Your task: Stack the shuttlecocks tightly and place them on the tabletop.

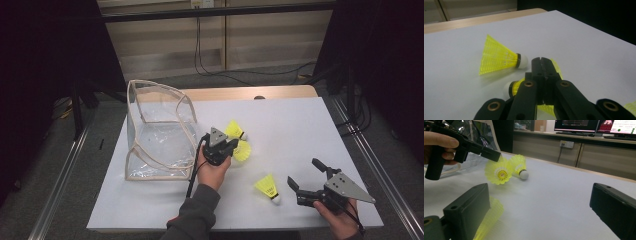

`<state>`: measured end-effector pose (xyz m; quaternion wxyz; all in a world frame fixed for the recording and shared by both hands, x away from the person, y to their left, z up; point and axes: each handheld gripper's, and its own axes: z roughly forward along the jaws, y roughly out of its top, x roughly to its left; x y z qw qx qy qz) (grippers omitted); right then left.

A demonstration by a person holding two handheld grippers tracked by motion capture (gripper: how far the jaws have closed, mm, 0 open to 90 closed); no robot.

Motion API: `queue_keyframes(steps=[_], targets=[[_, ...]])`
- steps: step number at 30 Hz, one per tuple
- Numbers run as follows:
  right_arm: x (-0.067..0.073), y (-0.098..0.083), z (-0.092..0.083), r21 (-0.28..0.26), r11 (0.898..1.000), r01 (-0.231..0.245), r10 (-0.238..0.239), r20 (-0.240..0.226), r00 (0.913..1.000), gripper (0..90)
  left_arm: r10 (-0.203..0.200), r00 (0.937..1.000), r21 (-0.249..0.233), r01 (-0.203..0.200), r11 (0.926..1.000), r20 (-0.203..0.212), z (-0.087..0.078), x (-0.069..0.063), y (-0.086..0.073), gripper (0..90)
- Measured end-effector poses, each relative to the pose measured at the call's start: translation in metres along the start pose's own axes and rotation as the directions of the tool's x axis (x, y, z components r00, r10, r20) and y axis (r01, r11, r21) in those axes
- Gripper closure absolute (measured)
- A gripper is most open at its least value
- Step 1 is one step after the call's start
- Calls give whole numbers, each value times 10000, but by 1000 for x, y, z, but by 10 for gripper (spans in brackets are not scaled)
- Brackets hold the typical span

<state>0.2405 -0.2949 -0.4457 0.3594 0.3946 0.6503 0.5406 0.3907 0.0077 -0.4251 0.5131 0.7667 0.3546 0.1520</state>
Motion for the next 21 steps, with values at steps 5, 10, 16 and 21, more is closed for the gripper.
queue_keyframes(steps=[5,10,16,21], targets=[[0,0,0,12,10000,-19,19,4,10000,22,-174,9996,-71,172,9998,-209,0,1,2,900],[0,0,0,11,10000,-24,24,8,10000,22,-447,9986,-165,442,9989,-279,3,1,4,900],[0,0,0,0,10000,-21,21,-1,10000,22,-380,9984,-301,367,9989,-429,8,1,6,879],[0,0,0,-10,10000,-74,74,-25,10000,22,-259,9982,-235,246,9994,-550,16,4,6,810]])
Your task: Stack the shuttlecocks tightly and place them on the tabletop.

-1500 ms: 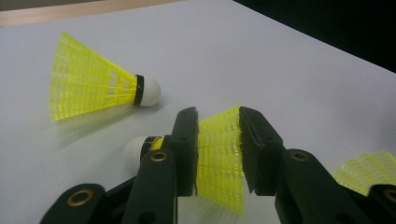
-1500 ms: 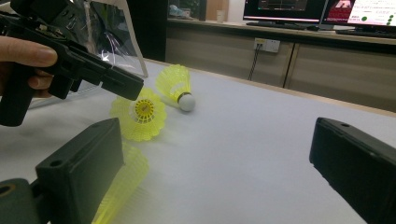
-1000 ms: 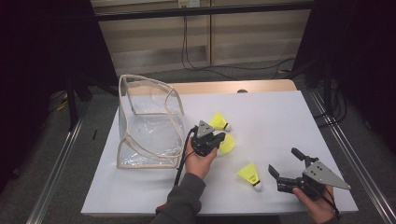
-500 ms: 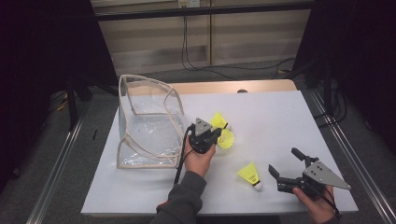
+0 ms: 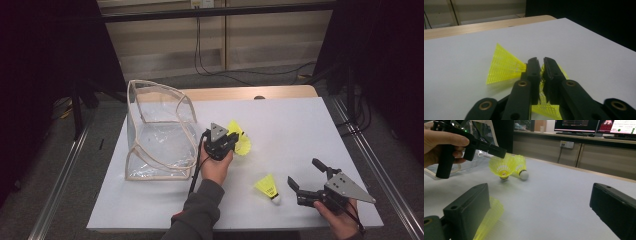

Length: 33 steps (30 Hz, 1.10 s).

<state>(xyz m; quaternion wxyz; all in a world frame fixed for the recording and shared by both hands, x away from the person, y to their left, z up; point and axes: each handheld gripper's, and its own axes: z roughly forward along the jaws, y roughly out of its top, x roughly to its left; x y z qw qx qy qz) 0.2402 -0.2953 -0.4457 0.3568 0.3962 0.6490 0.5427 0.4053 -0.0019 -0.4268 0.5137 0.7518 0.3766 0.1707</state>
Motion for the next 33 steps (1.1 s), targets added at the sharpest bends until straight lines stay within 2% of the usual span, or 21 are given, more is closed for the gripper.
queue_keyframes(steps=[3,5,9,17,26,33], targets=[[-1,0,0,-12,10000,12,-12,25,10000,22,-17,10000,42,17,10000,12,5,1,-3,800],[-1,0,0,-7,10000,13,-13,43,10000,22,28,10000,-30,-28,10000,53,6,0,-3,846],[-2,0,-1,-10,10000,-1,2,42,10000,22,128,9999,-129,-128,9998,-61,5,1,-2,882],[-1,0,-1,5,10000,19,-19,7,10000,22,106,9977,-142,-116,9998,-667,-3,5,1,894],[-1,0,-1,-21,10000,28,-28,2,10000,22,59,9936,-109,-72,9999,-1124,-5,7,2,895],[-1,0,-1,11,10000,35,-35,7,10000,22,60,9856,-31,-67,10000,-1692,-7,9,3,895]])
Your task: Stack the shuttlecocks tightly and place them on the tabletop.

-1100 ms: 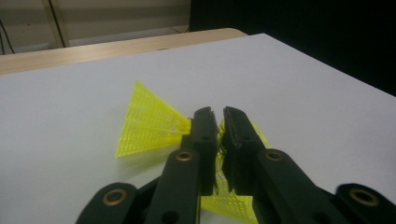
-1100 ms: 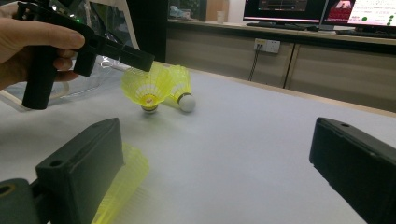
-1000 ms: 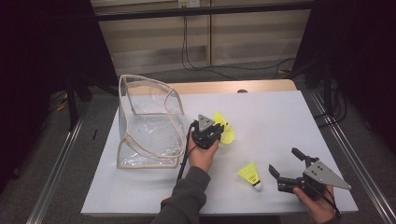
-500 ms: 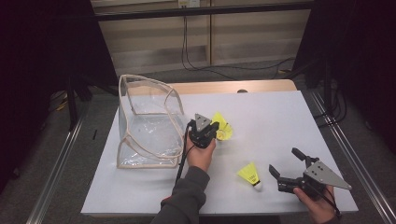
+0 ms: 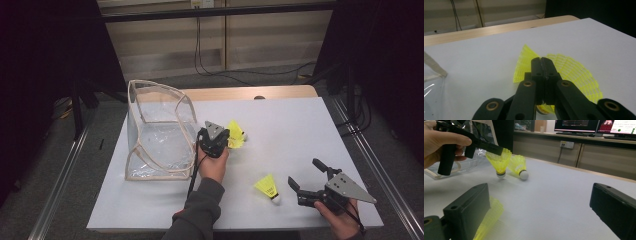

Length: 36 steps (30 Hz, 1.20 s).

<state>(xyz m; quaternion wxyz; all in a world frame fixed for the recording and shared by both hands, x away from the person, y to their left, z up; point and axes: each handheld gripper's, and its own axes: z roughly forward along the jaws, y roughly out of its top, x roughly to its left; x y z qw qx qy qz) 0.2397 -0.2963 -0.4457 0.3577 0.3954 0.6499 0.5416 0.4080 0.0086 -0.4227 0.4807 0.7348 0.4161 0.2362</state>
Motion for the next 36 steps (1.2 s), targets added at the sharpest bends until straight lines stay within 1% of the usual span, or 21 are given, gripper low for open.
queue_keyframes(steps=[1,3,4,5,8,12,14,15,17,18,19,21,22,23,24,27,29,31,33,34,36], targets=[[0,0,0,-1,10000,-5,5,-4,10000,22,71,10000,19,-71,10000,-45,0,1,0,896],[0,0,0,-10,10000,-9,9,-17,10000,22,64,9995,61,-62,10000,-310,0,0,0,896],[0,0,0,-6,10000,-27,27,-24,10000,22,169,9989,93,-165,9998,-435,0,1,0,896],[0,0,0,-6,10000,-19,19,-16,10000,22,104,9988,93,-100,9999,-472,0,1,-1,896],[0,0,0,7,10000,-5,5,-17,10000,21,175,9977,183,-163,9997,-648,1,2,-1,896],[0,0,0,-4,10000,-10,10,-23,10000,21,349,9980,313,-332,9990,-531,3,1,0,894],[0,0,0,-18,10000,-5,5,-16,10000,21,266,9996,202,-264,9994,-107,6,2,0,867],[0,0,0,-18,10000,-5,5,-16,10000,21,252,9996,173,-250,9995,-149,7,1,-1,867],[1,0,0,-15,10000,-8,8,-32,10000,21,67,9999,94,-68,9999,136,8,2,-1,826],[1,0,0,-6,10000,-5,5,-18,10000,22,15,9998,109,-17,9999,174,8,1,0,810],[1,0,0,-1,10000,1,-1,-30,10000,21,-38,9987,27,36,10000,503,10,0,0,801],[0,0,1,0,10000,3,-3,-27,10000,21,34,9989,22,-35,10000,474,11,-1,1,785],[0,0,1,-7,10000,-12,12,-29,10000,22,-25,9976,-4,25,10000,688,12,-2,1,784],[0,0,1,2,10000,-7,7,-31,10000,22,-25,9976,-4,25,10000,688,12,-2,1,780],[0,0,1,8,10000,-3,3,-32,10000,22,116,9979,72,-121,9999,640,13,-3,1,775],[0,0,1,-8,10000,10,-10,-34,10000,22,101,9976,93,-107,9999,684,17,-4,0,775],[0,0,0,-12,10000,3,-3,-26,10000,21,223,9975,105,-230,9997,678,18,-4,1,783],[0,0,0,15,10000,-9,9,-24,10000,22,305,9969,76,-312,9995,729,19,-3,2,808],[0,0,0,7,10000,-6,6,-13,10000,21,406,9971,65,-412,9991,646,19,-3,2,851],[0,0,0,7,10000,-1,1,-8,10000,22,543,9968,48,-546,9985,582,19,-2,3,866],[-1,0,0,-14,10000,-12,12,-2,10000,21,574,9973,56,-577,9983,468,18,-2,3,885]])
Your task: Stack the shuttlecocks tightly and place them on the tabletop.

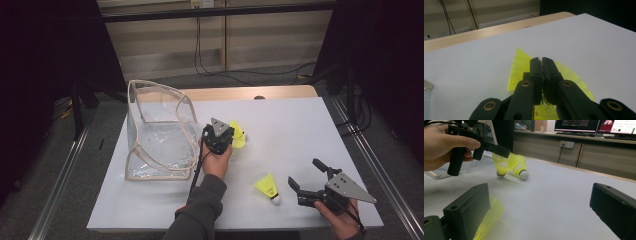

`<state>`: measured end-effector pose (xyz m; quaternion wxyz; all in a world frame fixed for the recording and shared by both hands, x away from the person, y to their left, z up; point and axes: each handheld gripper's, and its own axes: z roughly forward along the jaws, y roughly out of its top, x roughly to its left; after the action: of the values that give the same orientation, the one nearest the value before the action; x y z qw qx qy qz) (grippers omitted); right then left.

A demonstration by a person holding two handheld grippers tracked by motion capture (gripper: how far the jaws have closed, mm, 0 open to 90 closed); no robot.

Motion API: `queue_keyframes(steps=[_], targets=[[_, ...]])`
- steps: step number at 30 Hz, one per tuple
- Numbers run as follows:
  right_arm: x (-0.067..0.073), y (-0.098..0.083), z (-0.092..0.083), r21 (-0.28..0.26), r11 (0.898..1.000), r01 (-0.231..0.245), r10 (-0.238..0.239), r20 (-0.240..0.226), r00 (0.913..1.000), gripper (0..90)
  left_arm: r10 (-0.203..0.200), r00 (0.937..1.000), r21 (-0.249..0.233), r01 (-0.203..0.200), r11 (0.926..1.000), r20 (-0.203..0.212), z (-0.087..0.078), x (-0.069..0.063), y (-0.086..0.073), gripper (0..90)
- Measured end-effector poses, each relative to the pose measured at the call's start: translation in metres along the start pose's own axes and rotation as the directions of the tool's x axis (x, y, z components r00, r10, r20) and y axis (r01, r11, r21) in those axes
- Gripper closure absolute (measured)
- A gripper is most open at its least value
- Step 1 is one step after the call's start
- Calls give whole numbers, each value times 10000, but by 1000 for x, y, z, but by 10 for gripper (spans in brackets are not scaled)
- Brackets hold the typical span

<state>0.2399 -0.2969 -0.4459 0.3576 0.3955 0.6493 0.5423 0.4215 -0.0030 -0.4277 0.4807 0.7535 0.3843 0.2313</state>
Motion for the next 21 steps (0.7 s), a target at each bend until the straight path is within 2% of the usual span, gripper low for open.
queue_keyframes(steps=[2,4,14,21], targets=[[0,0,0,-9,10000,14,-14,-1,10000,22,93,9999,-8,-93,10000,-130,-1,1,0,889],[0,0,0,-1,10000,20,-20,12,10000,22,-15,9997,-16,14,10000,-227,-2,2,1,889],[1,0,0,7,10000,19,-19,-18,10000,22,31,9965,82,-24,10000,-831,-9,9,3,892],[0,0,-1,-19,10000,26,-26,3,10000,21,54,9893,238,-19,9997,-1461,-11,12,4,892]])
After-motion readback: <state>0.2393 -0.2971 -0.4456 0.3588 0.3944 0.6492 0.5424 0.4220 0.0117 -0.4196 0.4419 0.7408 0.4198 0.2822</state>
